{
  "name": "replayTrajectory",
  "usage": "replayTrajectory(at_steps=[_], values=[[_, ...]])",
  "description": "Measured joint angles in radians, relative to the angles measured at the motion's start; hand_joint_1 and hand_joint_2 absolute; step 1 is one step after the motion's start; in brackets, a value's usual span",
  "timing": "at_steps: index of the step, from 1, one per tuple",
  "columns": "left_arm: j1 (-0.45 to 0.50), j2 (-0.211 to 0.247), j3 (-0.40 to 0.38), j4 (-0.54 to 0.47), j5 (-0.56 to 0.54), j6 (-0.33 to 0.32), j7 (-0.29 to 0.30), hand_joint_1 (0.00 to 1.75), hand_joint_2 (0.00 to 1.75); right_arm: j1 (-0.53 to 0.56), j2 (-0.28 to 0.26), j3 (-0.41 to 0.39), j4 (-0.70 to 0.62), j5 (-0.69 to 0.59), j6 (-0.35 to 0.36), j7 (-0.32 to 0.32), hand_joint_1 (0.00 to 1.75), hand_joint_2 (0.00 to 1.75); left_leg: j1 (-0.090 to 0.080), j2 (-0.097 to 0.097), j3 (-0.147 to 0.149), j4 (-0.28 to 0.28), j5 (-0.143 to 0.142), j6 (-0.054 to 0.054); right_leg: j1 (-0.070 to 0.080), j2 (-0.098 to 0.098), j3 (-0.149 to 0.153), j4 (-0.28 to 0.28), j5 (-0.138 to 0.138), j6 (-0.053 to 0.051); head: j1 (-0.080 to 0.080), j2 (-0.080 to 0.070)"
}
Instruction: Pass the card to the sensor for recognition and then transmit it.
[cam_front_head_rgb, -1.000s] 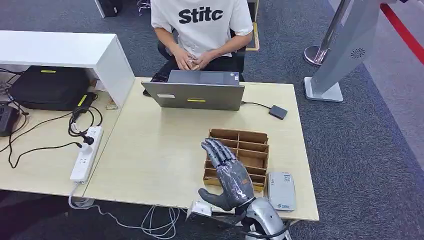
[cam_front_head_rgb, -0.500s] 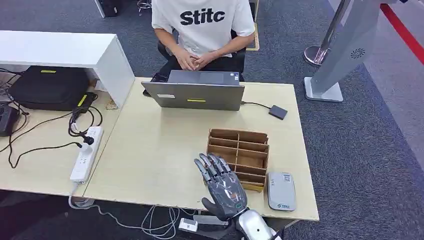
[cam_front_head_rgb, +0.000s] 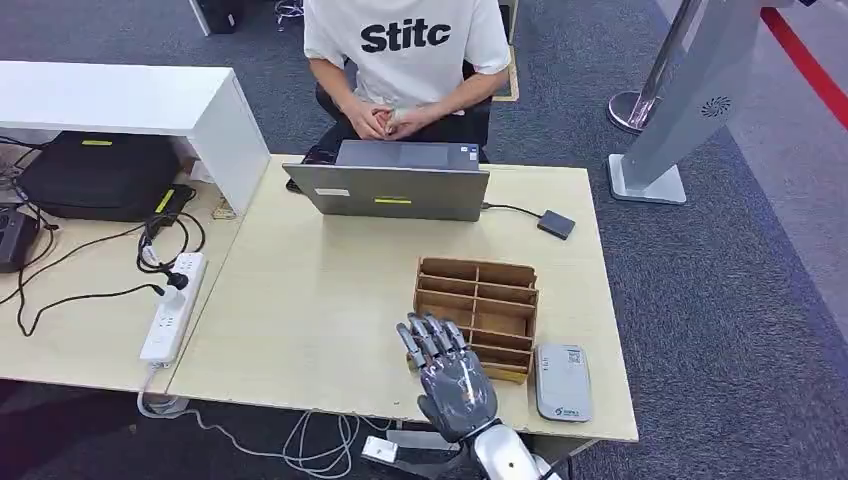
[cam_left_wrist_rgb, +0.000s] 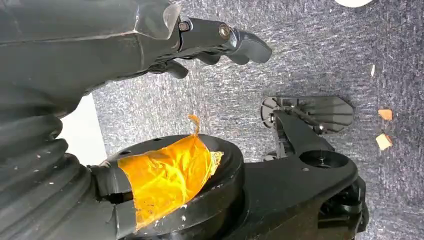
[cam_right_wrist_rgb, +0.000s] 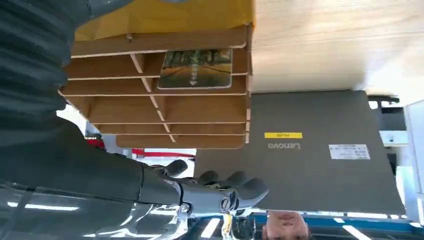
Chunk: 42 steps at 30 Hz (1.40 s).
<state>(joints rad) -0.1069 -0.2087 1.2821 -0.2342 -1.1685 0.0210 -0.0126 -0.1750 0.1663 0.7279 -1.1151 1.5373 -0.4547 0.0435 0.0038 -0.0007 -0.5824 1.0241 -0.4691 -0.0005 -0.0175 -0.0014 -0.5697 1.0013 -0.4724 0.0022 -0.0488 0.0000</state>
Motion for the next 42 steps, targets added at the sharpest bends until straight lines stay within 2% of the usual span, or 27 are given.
replayTrajectory(at_steps=[21,23,24,32,33,34,37,42], values=[[0.000,0.000,0.000,0.000,0.000,0.003,0.000,0.00,1.75,0.001,0.010,-0.095,0.049,-0.016,-0.018,-0.018,0.00,1.75,0.000,0.000,0.000,0.000,0.000,0.000,0.000,0.000,0.000,0.000,0.000,0.000,0.000,0.000],[0.000,0.000,0.000,0.000,0.000,0.003,0.000,0.00,1.75,0.001,0.011,-0.099,0.049,-0.015,-0.019,-0.019,0.05,1.75,0.000,0.000,0.000,0.000,0.000,0.000,0.000,0.000,0.000,0.000,0.000,0.000,0.000,0.000],[0.000,0.000,0.000,0.000,0.000,0.003,0.000,0.00,1.75,0.001,0.011,-0.103,0.049,-0.015,-0.021,-0.020,0.24,1.75,0.000,0.000,0.000,0.000,0.000,0.000,0.000,0.000,0.000,0.000,0.000,0.000,0.000,0.000],[0.000,0.000,0.000,0.000,0.000,0.003,0.000,0.00,1.75,0.002,0.016,-0.113,0.049,-0.014,-0.023,-0.021,0.24,1.75,0.000,0.000,0.000,0.000,0.000,0.000,0.000,0.000,0.000,0.000,0.000,0.000,0.000,0.000],[0.000,0.000,0.000,0.000,0.000,0.003,0.000,0.00,1.75,0.002,0.016,-0.113,0.049,-0.014,-0.023,-0.021,0.61,1.75,0.000,0.000,0.000,0.000,0.000,0.000,0.000,0.000,0.000,0.000,0.000,0.000,0.000,0.000],[0.000,0.000,0.000,0.000,0.000,0.003,0.000,0.00,1.75,0.002,0.016,-0.113,0.049,-0.014,-0.023,-0.021,1.24,1.75,0.000,0.000,0.000,0.000,0.000,0.000,0.000,0.000,0.000,0.000,0.000,0.000,0.000,0.000],[0.000,0.000,0.000,0.000,0.000,0.003,0.000,0.00,1.75,0.002,0.016,-0.114,0.049,-0.014,-0.023,-0.021,1.43,1.75,0.000,0.000,0.000,0.000,0.000,0.000,0.000,0.000,0.000,0.000,0.000,0.000,0.000,0.000],[0.000,0.000,0.000,0.000,0.000,0.003,0.000,0.00,1.75,0.002,0.016,-0.114,0.049,-0.014,-0.023,-0.021,1.43,1.75,0.000,0.000,0.000,0.000,0.000,0.000,0.000,0.000,0.000,0.000,0.000,0.000,0.000,0.000]])
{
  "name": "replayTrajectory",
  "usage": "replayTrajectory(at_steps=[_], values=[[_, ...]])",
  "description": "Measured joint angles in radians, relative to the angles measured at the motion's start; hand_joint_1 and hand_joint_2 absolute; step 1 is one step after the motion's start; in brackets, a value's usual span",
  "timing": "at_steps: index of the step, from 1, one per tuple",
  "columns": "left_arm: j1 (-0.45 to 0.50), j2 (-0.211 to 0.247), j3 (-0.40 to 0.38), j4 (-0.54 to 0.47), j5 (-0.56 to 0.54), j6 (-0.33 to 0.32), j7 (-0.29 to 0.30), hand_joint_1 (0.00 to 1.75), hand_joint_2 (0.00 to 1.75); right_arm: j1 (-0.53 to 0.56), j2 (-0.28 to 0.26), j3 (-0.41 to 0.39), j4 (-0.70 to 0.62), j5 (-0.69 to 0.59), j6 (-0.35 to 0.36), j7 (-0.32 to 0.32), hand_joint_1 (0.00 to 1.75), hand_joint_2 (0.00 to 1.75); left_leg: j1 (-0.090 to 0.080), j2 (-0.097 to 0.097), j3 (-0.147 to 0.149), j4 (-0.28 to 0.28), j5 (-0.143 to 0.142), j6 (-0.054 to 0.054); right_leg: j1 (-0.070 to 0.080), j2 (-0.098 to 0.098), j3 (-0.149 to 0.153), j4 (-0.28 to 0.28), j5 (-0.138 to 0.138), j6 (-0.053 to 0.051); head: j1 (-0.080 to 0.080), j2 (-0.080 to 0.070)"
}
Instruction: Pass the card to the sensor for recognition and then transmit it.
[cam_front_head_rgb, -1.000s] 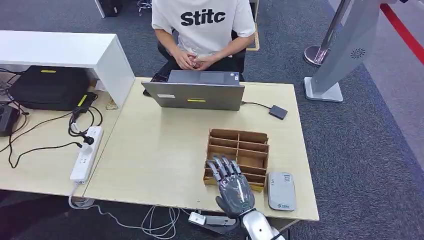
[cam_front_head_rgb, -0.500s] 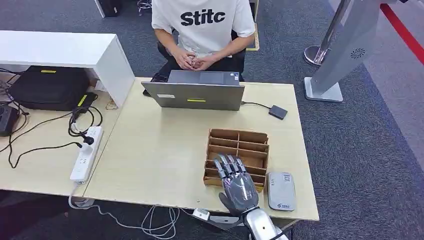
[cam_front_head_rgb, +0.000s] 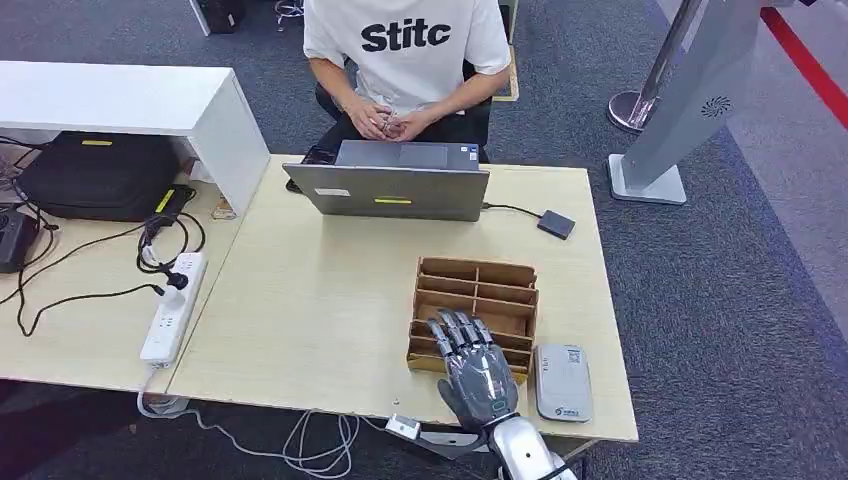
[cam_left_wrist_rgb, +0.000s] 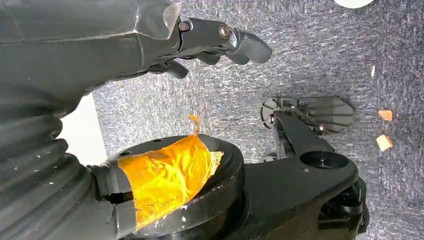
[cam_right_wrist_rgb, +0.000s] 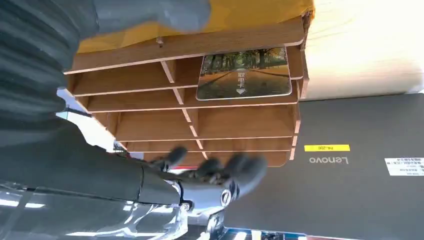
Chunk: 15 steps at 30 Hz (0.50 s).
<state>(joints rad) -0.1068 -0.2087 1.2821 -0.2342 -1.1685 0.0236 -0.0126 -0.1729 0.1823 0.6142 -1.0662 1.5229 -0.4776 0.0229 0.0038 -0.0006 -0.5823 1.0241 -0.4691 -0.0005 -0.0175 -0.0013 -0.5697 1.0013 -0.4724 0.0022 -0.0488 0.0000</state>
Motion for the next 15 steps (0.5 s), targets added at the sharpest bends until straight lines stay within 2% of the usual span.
replayTrajectory(at_steps=[4,9,15], values=[[0.000,0.000,0.000,0.000,0.000,0.000,0.000,0.00,1.75,0.000,0.000,0.000,0.000,0.000,0.000,0.000,1.45,1.75,0.000,0.000,0.000,0.000,0.000,0.000,0.000,0.000,0.000,0.000,0.000,0.000,0.000,0.000],[0.000,0.000,0.000,0.000,-0.001,0.000,0.000,0.00,1.75,-0.002,0.000,-0.005,0.013,0.005,-0.009,0.006,1.68,1.75,0.000,0.000,0.000,0.000,0.000,0.000,0.000,0.000,0.000,0.000,0.000,0.000,0.000,0.000],[0.000,0.000,0.000,0.000,-0.001,0.000,0.000,0.00,1.75,-0.006,0.001,-0.006,0.026,0.021,-0.024,0.015,1.69,1.75,0.000,0.000,0.000,0.000,0.000,0.000,0.000,0.000,0.000,0.000,0.000,0.000,0.000,0.000]])
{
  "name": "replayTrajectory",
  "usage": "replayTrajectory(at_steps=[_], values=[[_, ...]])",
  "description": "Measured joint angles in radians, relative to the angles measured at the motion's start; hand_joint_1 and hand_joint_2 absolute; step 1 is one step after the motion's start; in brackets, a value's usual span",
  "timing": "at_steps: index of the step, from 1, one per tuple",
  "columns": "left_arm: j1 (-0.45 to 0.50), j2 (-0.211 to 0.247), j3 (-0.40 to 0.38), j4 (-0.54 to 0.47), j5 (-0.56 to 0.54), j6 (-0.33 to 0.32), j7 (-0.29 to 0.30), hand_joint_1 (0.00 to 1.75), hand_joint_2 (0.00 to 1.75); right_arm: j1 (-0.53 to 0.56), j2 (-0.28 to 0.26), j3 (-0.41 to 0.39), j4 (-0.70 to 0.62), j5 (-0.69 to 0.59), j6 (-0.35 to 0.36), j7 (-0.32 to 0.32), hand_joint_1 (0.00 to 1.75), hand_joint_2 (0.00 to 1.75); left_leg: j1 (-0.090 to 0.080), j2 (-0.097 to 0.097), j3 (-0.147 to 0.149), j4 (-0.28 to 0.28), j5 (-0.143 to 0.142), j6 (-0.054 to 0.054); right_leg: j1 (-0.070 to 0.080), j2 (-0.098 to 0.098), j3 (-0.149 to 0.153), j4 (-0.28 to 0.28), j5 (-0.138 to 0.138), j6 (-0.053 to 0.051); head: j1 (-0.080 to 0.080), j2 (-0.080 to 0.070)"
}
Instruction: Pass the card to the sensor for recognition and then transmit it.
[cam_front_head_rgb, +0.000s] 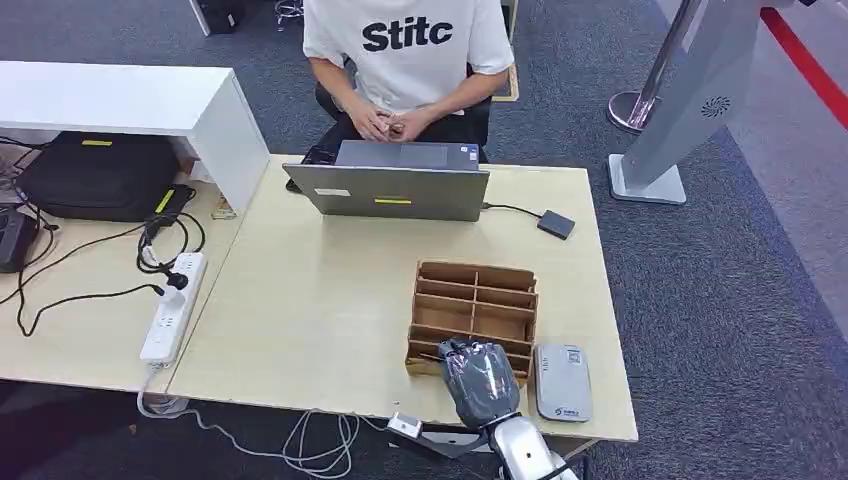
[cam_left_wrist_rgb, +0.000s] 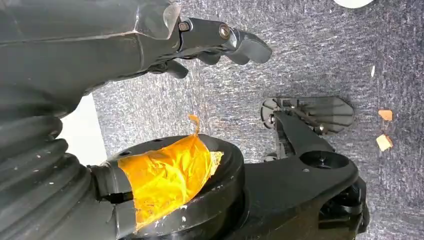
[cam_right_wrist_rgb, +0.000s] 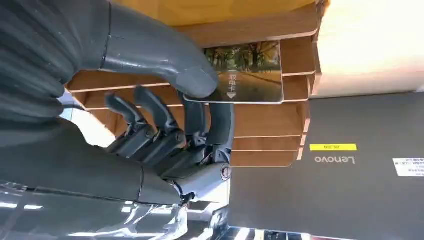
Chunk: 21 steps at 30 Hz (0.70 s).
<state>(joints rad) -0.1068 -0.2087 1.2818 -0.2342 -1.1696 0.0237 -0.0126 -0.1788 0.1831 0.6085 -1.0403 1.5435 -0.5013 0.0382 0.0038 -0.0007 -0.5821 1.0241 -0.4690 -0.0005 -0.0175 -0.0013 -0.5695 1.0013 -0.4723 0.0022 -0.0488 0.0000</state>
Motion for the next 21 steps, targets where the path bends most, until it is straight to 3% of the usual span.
replayTrajectory(at_steps=[9,21], values=[[0.000,0.000,0.000,0.000,-0.002,-0.003,0.000,0.00,1.75,0.006,0.005,-0.010,-0.021,0.014,-0.020,0.000,1.75,1.75,0.000,0.000,0.000,0.000,0.000,0.000,0.000,0.000,0.000,0.000,0.000,0.000,0.000,0.000],[0.001,0.000,0.000,0.000,0.000,0.000,0.000,0.00,1.75,0.067,-0.011,-0.013,-0.371,-0.018,-0.020,-0.018,1.75,1.75,0.000,0.000,0.000,0.000,0.000,0.000,0.000,0.000,0.000,0.000,0.000,0.000,0.000,0.000]])
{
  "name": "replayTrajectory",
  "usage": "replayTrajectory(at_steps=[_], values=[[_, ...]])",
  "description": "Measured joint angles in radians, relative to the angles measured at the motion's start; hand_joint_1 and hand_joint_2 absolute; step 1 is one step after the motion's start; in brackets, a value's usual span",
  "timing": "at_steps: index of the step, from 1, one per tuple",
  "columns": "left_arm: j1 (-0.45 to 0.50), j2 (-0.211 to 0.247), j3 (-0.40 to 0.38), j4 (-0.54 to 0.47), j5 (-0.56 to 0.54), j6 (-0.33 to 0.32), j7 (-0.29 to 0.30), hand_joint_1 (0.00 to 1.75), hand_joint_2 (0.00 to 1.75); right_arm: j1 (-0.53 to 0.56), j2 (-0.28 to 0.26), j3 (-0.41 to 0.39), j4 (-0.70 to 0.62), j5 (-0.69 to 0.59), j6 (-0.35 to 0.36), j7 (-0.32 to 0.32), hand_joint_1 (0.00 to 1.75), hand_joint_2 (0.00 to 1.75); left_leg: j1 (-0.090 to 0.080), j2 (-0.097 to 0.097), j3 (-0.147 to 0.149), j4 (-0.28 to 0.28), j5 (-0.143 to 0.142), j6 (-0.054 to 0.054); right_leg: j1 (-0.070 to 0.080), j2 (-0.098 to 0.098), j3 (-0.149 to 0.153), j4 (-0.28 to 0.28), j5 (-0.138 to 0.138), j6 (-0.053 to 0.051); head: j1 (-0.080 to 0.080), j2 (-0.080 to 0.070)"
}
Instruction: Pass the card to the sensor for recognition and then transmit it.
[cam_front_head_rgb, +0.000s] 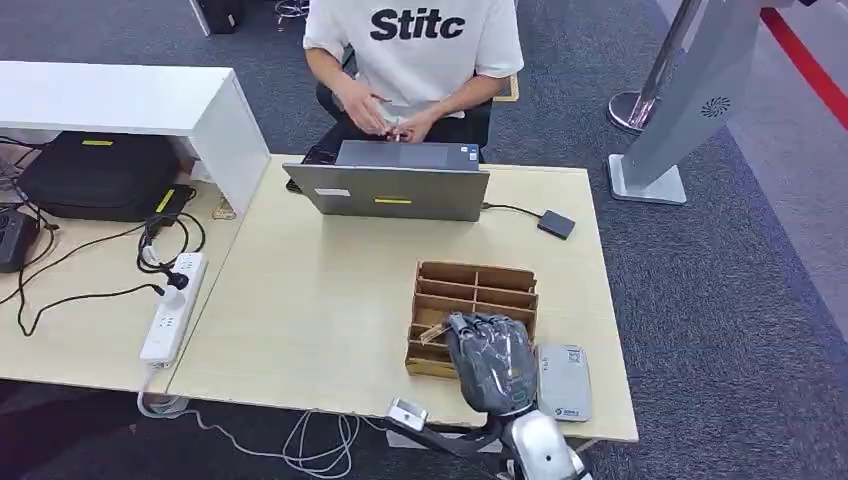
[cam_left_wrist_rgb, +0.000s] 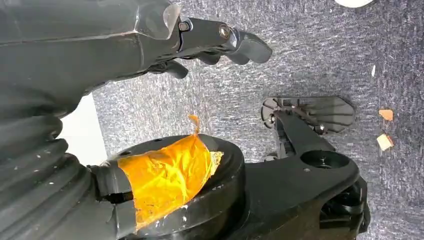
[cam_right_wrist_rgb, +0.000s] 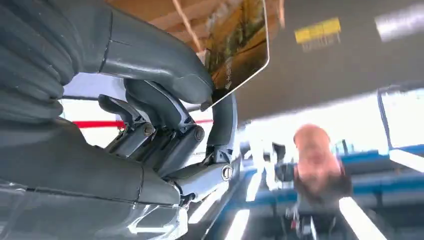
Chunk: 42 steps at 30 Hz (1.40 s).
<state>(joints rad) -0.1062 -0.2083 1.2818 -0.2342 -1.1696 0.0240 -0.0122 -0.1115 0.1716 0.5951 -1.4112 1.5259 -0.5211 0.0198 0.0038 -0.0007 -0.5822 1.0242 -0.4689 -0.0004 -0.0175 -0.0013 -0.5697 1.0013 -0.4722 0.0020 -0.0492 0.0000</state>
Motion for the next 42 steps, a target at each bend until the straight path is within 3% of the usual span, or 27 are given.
replayTrajectory(at_steps=[6,17,22,27,32,38,39,40,42], values=[[0.000,0.000,0.000,0.000,0.003,0.003,0.001,0.00,1.75,0.018,-0.019,0.000,-0.187,-0.019,0.034,-0.012,1.75,1.75,0.000,0.000,0.000,0.000,0.000,0.000,0.000,0.000,0.000,0.000,0.000,0.000,0.000,0.000],[0.000,0.000,0.000,0.000,0.005,0.004,0.002,0.00,1.75,0.028,-0.035,0.000,-0.272,-0.064,0.044,-0.025,1.75,1.75,0.000,0.000,0.000,0.000,0.000,0.000,0.000,0.000,0.000,0.000,0.000,0.000,0.000,0.000],[0.000,-0.001,-0.003,0.000,-0.020,0.009,0.003,0.00,1.75,-0.070,-0.023,-0.022,-0.295,-0.211,0.212,-0.029,1.75,1.75,0.000,0.001,0.000,0.000,0.001,0.000,0.000,0.000,0.000,0.000,0.001,-0.001,0.000,0.000],[-0.001,-0.003,-0.030,0.000,-0.066,0.011,0.010,0.00,1.75,-0.275,0.055,-0.164,-0.180,-0.350,0.419,-0.008,1.75,1.75,0.000,0.001,0.000,0.000,0.004,0.000,0.000,0.000,0.000,0.000,0.004,-0.001,0.000,0.000],[-0.001,-0.007,-0.053,0.000,-0.089,0.013,0.017,0.00,1.75,-0.426,0.115,-0.356,0.030,-0.341,0.439,-0.018,1.75,1.75,0.000,0.000,-0.001,0.000,0.006,0.000,0.000,-0.001,0.000,0.000,0.006,-0.001,0.000,0.000],[-0.002,-0.009,-0.061,0.000,-0.091,0.014,0.021,0.00,1.75,-0.465,0.155,-0.414,0.131,-0.279,0.444,-0.008,1.75,1.75,0.000,0.000,-0.001,0.000,0.006,0.000,0.000,-0.001,-0.001,0.000,0.006,-0.001,0.000,0.000],[-0.002,-0.009,-0.062,0.000,-0.091,0.013,0.021,0.00,1.75,-0.466,0.159,-0.416,0.139,-0.275,0.447,-0.008,1.33,1.75,0.000,0.000,-0.001,0.000,0.006,0.000,0.000,-0.001,-0.001,0.000,0.006,-0.001,0.000,0.000],[-0.002,-0.009,-0.063,0.000,-0.091,0.014,0.021,0.00,1.75,-0.466,0.163,-0.418,0.147,-0.270,0.449,-0.008,0.00,1.75,0.000,-0.001,-0.002,0.000,0.006,0.000,0.000,-0.001,-0.001,0.000,0.006,-0.001,0.000,0.000],[-0.002,-0.010,-0.065,0.000,-0.095,0.014,0.021,0.00,1.75,-0.468,0.169,-0.423,0.165,-0.272,0.458,-0.014,0.00,1.75,0.000,-0.003,-0.003,0.000,0.006,0.000,0.001,-0.003,-0.002,0.000,0.006,-0.001,0.000,0.000]])
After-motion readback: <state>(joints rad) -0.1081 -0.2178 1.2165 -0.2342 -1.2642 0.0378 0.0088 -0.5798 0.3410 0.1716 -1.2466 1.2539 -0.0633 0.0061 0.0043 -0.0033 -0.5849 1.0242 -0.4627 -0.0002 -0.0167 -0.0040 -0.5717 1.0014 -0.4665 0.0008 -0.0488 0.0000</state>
